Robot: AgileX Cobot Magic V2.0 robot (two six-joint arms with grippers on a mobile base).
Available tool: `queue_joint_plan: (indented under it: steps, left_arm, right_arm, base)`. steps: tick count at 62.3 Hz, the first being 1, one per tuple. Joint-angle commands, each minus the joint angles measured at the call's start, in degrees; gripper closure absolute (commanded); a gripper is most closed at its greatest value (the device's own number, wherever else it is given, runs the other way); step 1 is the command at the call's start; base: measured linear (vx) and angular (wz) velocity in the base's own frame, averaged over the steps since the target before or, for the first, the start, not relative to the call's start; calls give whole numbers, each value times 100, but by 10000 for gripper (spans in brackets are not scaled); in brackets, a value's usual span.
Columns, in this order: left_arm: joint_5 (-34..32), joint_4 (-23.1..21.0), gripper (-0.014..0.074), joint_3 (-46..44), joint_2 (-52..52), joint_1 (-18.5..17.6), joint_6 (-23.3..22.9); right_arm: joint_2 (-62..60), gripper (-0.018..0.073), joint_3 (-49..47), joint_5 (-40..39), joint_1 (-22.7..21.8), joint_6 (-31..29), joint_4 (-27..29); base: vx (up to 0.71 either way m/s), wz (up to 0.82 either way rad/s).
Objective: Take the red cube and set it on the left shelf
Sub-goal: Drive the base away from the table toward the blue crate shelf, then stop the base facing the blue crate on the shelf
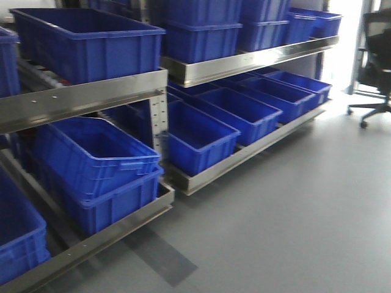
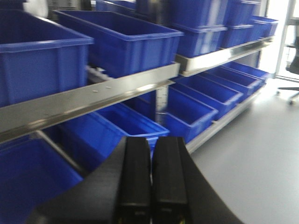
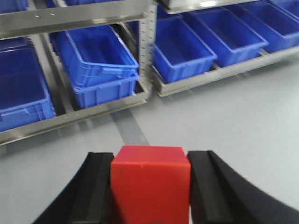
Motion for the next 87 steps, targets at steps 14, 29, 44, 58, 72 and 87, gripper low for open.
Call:
queue_joint_plan:
  steps: [14,29,44,58,72,87]
  left_arm:
    - [-511,-21,495,136,-70,-6,-31]
    - [-511,-21,495,136,-70,-6,-31]
    - [-511,-21,495,136,-70,-6,-31]
    - [-511,-21,495,136,-70,-6,-31]
    - [-511,-21,495,136,-70,-6,-31]
    - [-511,-21,495,136,-70,-6,-31]
  right_arm:
    - [48,401,-164,-407,-21,-31,-155]
    - [48,401,-164,-407,-21,-31,-155]
    - [48,401,-164,-396,-21,-31,-155]
    - [48,401,-164,-396,-21,-31,-155]
    - [48,401,-164,-396,-21,-31,-155]
    - [48,401,-164,-396,-21,-31,-155]
  base:
    - [46,79]
    - [42,85]
    - [41,69]
    - [39,37]
    - [32,21]
    - [19,19]
